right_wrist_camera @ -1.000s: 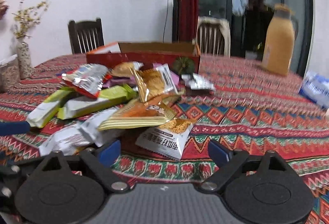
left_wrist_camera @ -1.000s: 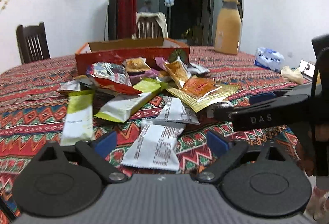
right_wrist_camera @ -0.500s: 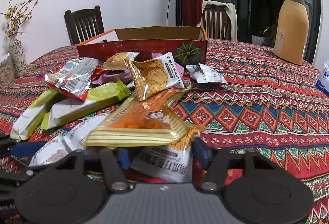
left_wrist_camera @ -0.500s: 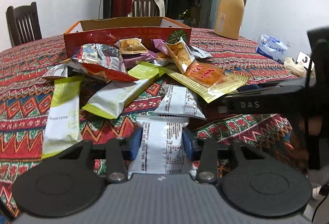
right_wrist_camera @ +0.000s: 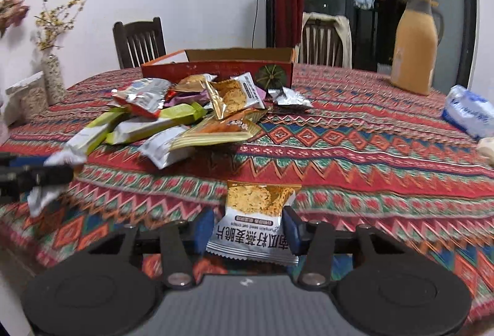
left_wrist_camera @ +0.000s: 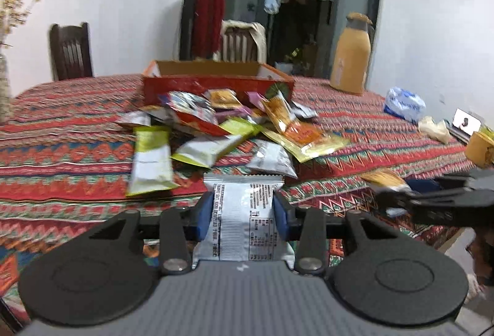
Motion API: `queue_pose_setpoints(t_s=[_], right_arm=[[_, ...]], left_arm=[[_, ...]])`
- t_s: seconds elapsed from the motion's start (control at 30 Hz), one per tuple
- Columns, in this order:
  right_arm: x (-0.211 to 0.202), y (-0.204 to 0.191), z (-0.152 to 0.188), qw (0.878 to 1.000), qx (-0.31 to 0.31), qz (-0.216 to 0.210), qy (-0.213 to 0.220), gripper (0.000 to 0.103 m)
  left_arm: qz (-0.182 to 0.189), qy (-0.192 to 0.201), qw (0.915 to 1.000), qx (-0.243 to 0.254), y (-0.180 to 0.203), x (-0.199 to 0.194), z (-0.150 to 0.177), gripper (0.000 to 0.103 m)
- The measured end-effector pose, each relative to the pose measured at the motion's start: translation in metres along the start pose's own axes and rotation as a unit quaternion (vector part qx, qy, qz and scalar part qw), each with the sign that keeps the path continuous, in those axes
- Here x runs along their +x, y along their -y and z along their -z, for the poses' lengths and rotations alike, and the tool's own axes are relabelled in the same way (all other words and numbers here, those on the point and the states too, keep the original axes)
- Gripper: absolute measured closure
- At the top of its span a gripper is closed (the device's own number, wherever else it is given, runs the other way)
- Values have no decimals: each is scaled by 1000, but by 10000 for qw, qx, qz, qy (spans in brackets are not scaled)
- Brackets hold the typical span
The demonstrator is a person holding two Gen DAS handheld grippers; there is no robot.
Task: Organize snacks
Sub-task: 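Carry both held packets up and over into the cardboard box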
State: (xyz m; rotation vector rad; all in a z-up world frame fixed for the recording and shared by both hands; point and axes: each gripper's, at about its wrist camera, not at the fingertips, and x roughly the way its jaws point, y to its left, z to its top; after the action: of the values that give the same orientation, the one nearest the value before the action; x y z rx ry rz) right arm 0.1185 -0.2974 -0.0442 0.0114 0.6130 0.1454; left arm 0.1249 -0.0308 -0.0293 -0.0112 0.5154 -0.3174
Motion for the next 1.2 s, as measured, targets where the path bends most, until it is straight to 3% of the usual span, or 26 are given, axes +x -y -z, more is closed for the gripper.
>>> queue_pose_setpoints(t_s=[0.23, 0.57, 0.87, 1.2], right_arm=[[-40, -5, -3, 9981, 61, -68, 603, 56], [-49, -14, -18, 9965, -73, -105, 826, 56], [-28, -10, -51, 9952, -184, -10, 959, 56], [27, -3, -119, 9924, -315, -72, 1191, 56]], left_arm=[[-233, 458, 9985, -189, -8, -31, -10, 62], [-279, 669, 9974, -52, -8, -40, -17, 62], [-402, 869, 9954, -78, -26, -20, -47, 62], [-401, 1127, 9928, -98, -47, 32, -104, 61]])
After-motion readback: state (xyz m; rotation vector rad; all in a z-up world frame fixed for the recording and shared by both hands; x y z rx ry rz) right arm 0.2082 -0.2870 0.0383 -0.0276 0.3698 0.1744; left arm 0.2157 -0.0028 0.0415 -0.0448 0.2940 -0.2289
